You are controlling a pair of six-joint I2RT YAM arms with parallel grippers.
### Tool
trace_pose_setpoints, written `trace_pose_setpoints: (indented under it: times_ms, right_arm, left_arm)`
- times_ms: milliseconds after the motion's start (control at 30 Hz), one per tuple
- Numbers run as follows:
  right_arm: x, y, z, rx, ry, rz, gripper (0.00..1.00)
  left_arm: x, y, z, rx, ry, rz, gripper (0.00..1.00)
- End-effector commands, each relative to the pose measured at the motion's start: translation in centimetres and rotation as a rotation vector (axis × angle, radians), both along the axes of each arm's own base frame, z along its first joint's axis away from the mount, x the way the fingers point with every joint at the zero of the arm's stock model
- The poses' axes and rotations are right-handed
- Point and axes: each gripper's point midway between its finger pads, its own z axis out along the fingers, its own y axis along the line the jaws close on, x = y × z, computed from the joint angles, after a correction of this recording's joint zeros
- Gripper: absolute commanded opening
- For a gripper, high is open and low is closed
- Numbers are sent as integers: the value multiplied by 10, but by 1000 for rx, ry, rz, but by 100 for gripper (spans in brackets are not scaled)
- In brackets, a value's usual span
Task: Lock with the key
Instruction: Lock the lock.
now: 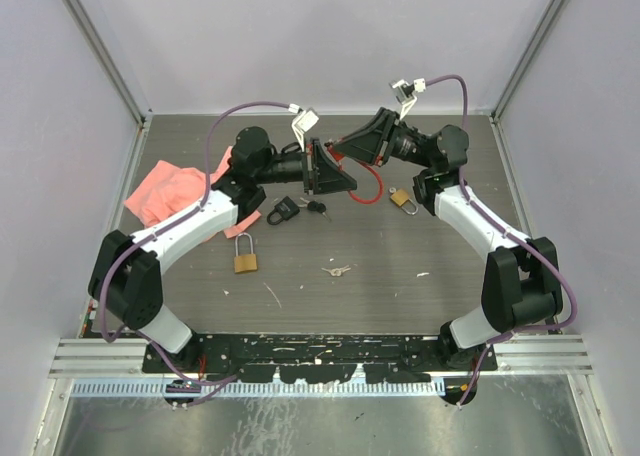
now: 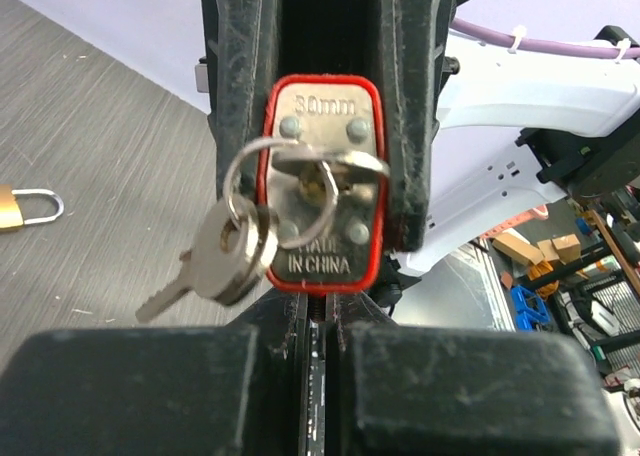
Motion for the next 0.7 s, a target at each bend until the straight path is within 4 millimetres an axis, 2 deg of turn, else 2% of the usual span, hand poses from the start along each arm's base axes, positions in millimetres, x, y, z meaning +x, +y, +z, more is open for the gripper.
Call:
trace_pose_setpoints:
  times_ms: [0,267,667]
  right_arm:
    - [-15,-2,10,-6,-73,22,1]
    - [-16,-3,13,-1,-109,12,1]
    - [-18,0,18,87,-167,-16,1]
  left_arm:
    - [8,21,54,-120,-190,141,0]
    - [13,27,68,-185,-204,220,0]
    - [28,27,75,-283,-162,305,0]
